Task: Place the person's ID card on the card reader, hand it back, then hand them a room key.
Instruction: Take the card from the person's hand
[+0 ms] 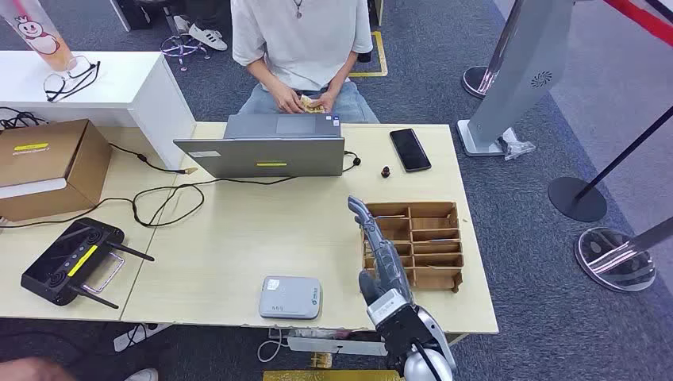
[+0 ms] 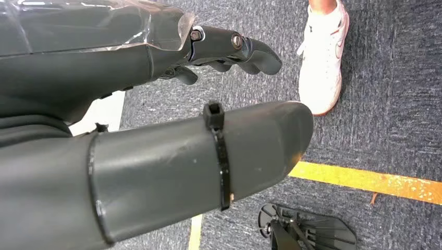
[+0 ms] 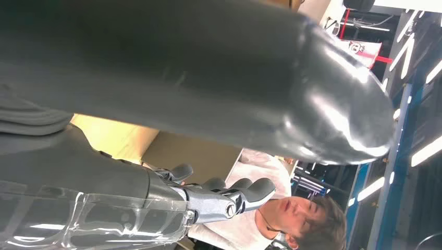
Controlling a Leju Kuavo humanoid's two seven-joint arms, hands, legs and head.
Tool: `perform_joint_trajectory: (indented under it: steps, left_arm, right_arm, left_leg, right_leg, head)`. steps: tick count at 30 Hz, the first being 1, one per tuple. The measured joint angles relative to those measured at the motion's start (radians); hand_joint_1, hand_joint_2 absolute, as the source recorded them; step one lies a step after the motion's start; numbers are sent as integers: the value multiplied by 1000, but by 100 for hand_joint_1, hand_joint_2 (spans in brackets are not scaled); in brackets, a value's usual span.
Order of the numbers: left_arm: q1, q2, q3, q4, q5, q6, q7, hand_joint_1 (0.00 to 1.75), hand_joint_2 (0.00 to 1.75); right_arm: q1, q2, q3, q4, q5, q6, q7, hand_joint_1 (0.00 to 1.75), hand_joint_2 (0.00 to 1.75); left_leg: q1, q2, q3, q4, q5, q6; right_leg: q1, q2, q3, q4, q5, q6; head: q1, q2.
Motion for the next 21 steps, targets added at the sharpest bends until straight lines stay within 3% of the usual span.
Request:
perform_joint_trajectory:
  steps: [13, 21]
  left_arm:
    - [0, 0, 0, 0, 5, 0, 2, 0, 0]
    - [-1, 0, 0, 0, -4, -3, 10, 0, 0]
  right_arm:
    - [-5, 0, 0, 6, 20, -7, 2, 0, 0]
    - [-57, -1, 3, 14, 68, -15, 18, 0, 0]
  left_leg:
    - [0, 0, 0, 0, 0, 0]
    - [0, 0, 0, 0, 0, 0]
  right_leg:
    - [0, 0, 0, 0, 0, 0]
    - [0, 0, 0, 0, 0, 0]
  head:
    - [0, 0]
    - [0, 0]
